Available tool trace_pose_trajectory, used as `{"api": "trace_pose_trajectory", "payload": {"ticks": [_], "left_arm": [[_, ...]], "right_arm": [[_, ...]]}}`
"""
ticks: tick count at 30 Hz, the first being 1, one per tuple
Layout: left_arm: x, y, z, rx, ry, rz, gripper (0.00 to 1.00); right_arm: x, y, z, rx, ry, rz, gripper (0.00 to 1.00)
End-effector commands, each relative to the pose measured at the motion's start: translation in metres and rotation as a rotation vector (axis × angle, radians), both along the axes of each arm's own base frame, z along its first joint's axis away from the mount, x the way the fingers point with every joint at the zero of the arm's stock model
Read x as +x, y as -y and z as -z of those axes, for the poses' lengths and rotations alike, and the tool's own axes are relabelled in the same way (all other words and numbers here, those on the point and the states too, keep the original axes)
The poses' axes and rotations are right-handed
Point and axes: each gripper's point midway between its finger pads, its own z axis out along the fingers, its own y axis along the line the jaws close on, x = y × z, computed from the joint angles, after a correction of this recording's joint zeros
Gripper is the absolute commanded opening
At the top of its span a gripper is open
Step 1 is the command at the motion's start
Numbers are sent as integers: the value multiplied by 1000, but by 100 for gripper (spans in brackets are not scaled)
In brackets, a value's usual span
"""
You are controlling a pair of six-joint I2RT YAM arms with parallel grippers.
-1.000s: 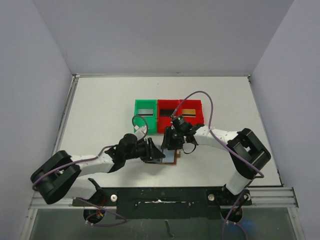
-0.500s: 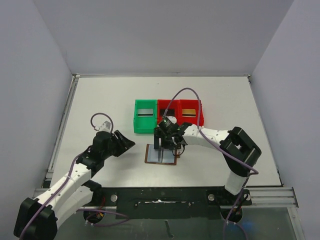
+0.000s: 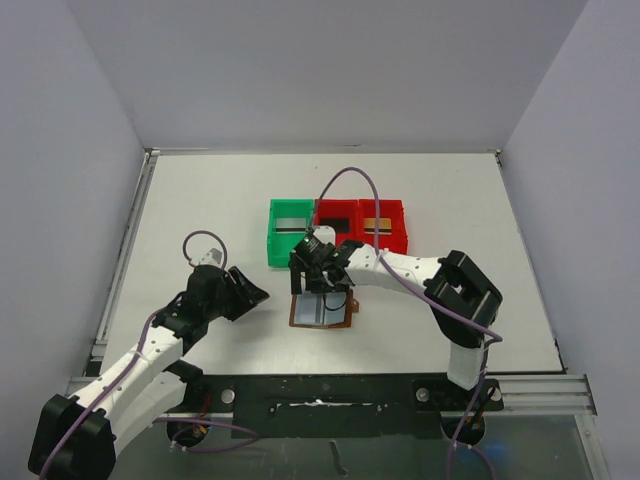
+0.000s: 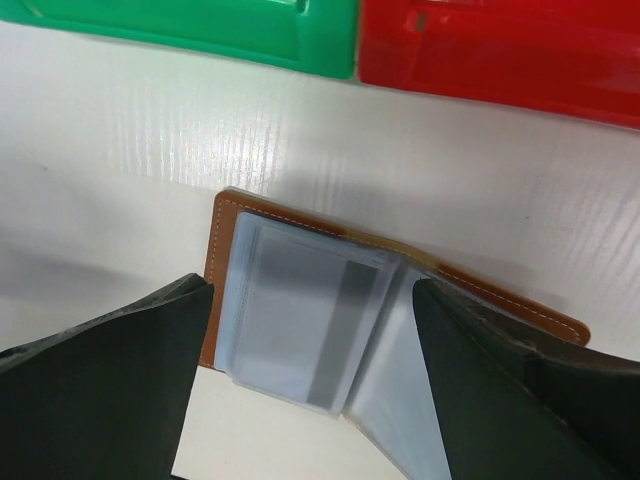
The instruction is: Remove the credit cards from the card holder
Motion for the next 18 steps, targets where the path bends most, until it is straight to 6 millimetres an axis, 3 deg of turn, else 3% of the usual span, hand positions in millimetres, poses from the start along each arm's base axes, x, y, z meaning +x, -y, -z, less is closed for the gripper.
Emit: {"api": "trace_pose_trajectory", "payload": {"ticks": [1,6,15,18], "left_arm": [[3,5,-11,-37,23,10,46],[1,5,-14,-56,32,2,46],[2,9,-17,-64,29,22,46],[3,13,-22,-78,43,42,46]], "right_arm": [[-1,-6,1,-34,13,-16,82],[-11,2,16,-76,-30,14,75],[-15,2,23,-66,-43,11,61],[-15,-6,19,12,-43,-8,60]]}}
